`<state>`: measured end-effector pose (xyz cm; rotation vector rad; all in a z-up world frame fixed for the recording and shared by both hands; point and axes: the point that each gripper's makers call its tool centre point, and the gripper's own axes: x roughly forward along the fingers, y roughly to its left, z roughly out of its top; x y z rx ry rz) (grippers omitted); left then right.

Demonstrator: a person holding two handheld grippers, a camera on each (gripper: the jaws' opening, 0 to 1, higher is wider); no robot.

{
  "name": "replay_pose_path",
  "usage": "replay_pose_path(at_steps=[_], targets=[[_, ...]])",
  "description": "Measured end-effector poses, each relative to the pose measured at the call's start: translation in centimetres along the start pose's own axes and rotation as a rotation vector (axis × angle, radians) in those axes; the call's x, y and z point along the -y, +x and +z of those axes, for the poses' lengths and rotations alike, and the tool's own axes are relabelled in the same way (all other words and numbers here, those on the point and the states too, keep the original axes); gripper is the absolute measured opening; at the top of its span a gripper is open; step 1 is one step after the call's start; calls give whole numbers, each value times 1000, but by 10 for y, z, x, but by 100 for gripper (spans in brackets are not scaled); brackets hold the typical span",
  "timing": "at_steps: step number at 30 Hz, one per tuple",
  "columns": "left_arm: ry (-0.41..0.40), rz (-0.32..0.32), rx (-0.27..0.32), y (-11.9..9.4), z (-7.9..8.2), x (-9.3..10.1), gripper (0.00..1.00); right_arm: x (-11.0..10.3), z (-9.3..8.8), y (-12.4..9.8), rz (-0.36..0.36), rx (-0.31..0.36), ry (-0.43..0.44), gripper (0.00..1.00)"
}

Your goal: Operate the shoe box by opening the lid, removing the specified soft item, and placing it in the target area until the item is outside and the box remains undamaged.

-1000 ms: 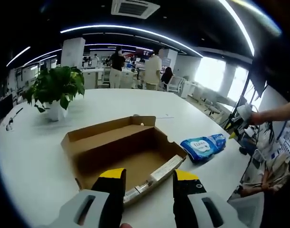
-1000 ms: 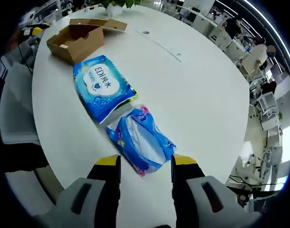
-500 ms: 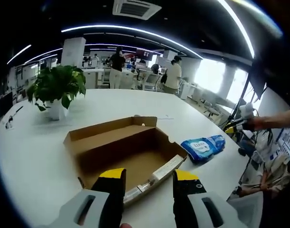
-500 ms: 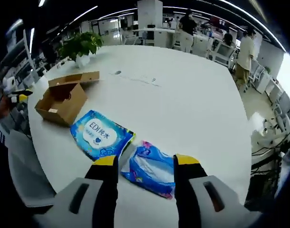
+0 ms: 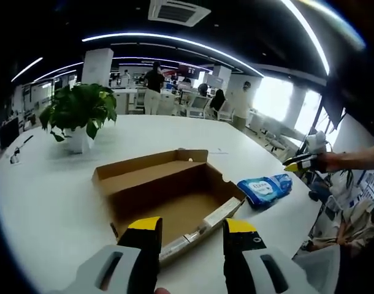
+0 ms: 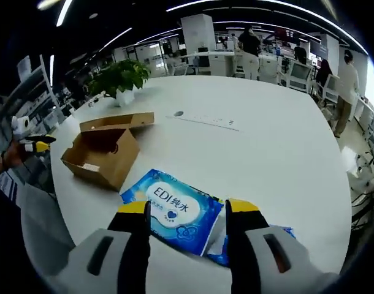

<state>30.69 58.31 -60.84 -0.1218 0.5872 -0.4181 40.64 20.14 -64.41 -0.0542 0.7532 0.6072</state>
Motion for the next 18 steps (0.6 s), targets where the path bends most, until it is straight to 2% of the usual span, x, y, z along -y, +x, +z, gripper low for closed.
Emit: replay_pose_path(at_steps=[7,12,18], targets=[[-20,20,7,-11,-6,-13,40,-43,19,31,88,-7,-68,46],[-39,42,13,-22,-12,-24,40,-82,34,56,156,-9,-114,47],[-57,62,19,-30,-18,-36,40,-120,41,82,218,-30,-171,46]])
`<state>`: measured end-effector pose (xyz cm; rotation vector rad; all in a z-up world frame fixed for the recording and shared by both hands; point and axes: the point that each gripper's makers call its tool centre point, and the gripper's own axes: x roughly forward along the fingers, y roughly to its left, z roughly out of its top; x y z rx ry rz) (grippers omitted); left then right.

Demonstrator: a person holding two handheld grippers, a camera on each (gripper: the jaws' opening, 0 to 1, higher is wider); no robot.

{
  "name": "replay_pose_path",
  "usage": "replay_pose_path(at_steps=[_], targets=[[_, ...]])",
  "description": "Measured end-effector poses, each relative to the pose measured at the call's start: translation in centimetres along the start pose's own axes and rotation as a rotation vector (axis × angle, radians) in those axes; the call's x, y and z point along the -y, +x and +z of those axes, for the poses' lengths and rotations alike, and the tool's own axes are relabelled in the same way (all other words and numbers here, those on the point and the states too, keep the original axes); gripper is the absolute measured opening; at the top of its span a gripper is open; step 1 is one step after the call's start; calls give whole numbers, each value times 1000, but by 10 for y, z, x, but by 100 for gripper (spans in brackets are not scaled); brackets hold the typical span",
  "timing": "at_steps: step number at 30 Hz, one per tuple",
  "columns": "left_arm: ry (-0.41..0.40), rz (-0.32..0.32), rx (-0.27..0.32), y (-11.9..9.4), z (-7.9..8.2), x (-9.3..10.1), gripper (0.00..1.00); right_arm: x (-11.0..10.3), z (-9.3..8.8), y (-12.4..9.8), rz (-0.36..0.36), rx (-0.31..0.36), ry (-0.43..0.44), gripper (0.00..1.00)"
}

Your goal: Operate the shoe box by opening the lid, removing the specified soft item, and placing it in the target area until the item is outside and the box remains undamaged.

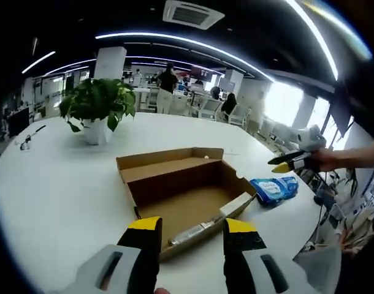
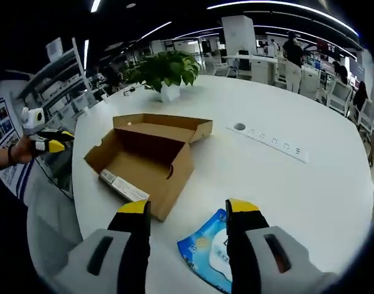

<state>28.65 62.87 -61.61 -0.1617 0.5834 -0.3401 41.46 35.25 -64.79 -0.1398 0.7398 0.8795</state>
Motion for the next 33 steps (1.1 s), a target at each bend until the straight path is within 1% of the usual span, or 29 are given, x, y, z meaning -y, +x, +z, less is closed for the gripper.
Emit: replay_pose_path(at_steps=[3,9,15,20,23,25,26,28,30,31,33], targets=[[-5,8,1,-3,-2,-7,41,-16,6,15,32,-13,-30,46],[-21,26,5,-9,-6,-21,41,-37,15,34,78,-27,-68,47],[-36,33,10,-12,-8,-28,41,-49,17,46,105,-58,-114,47],[-41,34,10,-14,-10,-30,41,-53,20,50,109,-67,-130,46],[-44,37,12,-18,-11,-31,41,-55,20,54,119,-83,-151,46],[-48,38,15,-20,-12,-31,41,-57,18,56,127,-110,-186,46],[-51,40,15,-19,-12,-33,41,-58,14,59,136,-146,-233,46],[-54,40,16,-22,-14,-34,41,-62,11,62,155,-177,-269,46],[-61,43,18,-25,-17,-34,41,-66,8,66,180,-220,-325,46],[-67,45,19,-26,-19,-34,41,-66,6,68,185,-245,-369,46],[-76,51,20,-29,-22,-36,41,-67,6,73,196,-278,-423,46]])
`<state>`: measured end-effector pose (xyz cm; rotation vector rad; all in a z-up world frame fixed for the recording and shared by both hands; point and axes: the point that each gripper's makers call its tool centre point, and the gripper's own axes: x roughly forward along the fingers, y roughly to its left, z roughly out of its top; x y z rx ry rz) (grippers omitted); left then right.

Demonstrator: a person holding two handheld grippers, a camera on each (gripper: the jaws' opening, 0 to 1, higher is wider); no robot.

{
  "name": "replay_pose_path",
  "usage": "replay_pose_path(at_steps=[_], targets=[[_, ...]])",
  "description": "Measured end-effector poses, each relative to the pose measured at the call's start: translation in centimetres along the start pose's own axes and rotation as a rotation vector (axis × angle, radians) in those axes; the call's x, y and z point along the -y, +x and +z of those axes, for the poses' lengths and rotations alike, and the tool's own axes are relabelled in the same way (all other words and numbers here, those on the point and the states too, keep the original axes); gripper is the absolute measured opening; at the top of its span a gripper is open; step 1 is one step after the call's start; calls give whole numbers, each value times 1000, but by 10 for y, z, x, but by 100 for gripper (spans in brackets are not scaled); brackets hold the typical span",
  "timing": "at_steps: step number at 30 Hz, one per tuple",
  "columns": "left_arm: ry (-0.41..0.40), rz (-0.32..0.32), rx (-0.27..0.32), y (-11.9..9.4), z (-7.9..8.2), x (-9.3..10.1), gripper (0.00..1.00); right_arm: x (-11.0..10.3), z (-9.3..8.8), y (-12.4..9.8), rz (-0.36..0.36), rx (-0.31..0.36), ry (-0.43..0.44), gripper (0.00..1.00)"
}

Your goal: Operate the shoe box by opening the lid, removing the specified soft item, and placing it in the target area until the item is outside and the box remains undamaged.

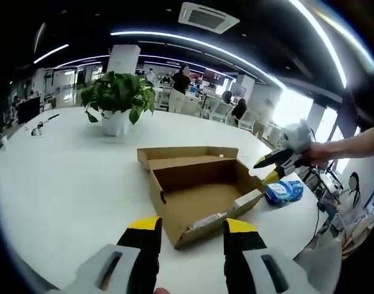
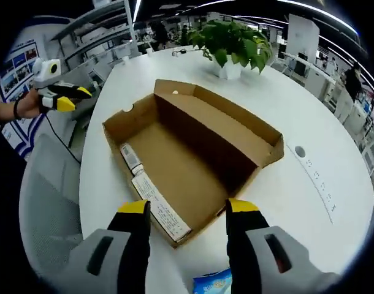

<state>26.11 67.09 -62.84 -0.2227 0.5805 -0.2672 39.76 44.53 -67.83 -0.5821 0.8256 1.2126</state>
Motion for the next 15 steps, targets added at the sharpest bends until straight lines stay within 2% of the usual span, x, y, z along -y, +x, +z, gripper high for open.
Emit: replay_pose_path(at_steps=[4,11,15], targets=[[-21,15,1,-8,-7,-4,41,4,5,7,19,-16,-33,47],[-60,48,6,-22,-17,-17,41,5,3,21,69,-114,-170,47],[-70,55,11,-29,-18,-18,41,4,0,29,91,-151,-215,47]])
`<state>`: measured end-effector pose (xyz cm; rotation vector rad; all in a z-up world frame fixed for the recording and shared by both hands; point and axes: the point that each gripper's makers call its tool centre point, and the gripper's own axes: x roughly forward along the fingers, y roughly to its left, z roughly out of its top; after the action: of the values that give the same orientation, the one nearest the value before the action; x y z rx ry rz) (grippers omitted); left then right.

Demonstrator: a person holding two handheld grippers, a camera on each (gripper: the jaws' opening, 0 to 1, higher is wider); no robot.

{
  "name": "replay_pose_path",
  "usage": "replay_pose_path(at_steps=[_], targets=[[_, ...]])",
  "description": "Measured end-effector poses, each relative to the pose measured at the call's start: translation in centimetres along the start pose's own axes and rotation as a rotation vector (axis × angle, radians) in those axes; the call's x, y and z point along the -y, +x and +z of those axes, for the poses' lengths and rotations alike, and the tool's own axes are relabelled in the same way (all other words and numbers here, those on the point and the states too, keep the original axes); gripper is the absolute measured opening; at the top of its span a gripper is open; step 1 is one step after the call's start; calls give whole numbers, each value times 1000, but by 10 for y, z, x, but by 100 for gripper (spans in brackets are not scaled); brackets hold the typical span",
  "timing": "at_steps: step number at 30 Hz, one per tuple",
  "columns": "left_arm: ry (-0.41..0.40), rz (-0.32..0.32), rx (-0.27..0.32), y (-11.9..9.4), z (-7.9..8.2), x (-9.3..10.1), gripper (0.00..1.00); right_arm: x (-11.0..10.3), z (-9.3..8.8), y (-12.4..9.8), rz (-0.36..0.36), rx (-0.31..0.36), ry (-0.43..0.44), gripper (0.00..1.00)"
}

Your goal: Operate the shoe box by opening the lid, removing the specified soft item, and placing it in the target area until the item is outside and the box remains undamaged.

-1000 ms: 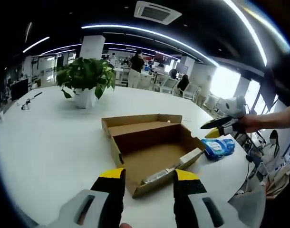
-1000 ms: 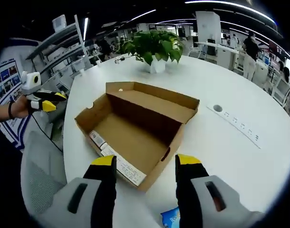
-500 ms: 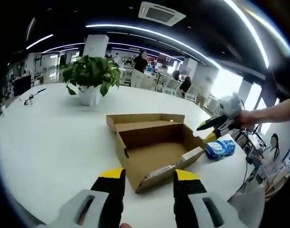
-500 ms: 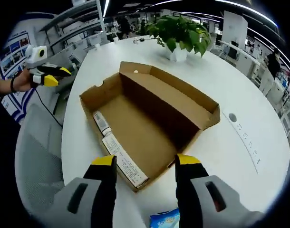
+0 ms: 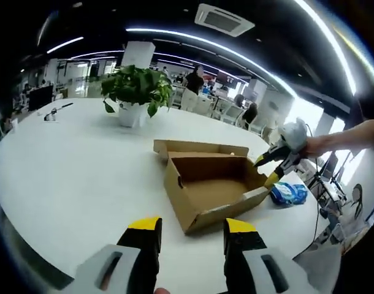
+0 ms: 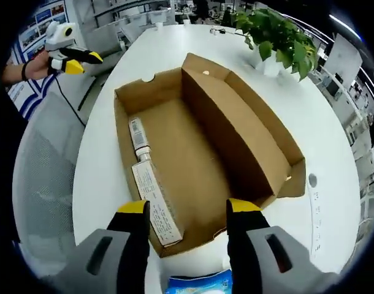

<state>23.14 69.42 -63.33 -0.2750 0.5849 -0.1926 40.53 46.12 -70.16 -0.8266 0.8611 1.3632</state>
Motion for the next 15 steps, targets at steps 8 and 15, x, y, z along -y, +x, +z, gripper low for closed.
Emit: replay_pose_path(at_steps=[8,15], targets=[[-7,-3,15,-6,5,3,41,-9,-2,18,83,-69,-78,49],[-8,-3,23,-8,7,2,41,-11,-1,30,128,-100,-99,47]])
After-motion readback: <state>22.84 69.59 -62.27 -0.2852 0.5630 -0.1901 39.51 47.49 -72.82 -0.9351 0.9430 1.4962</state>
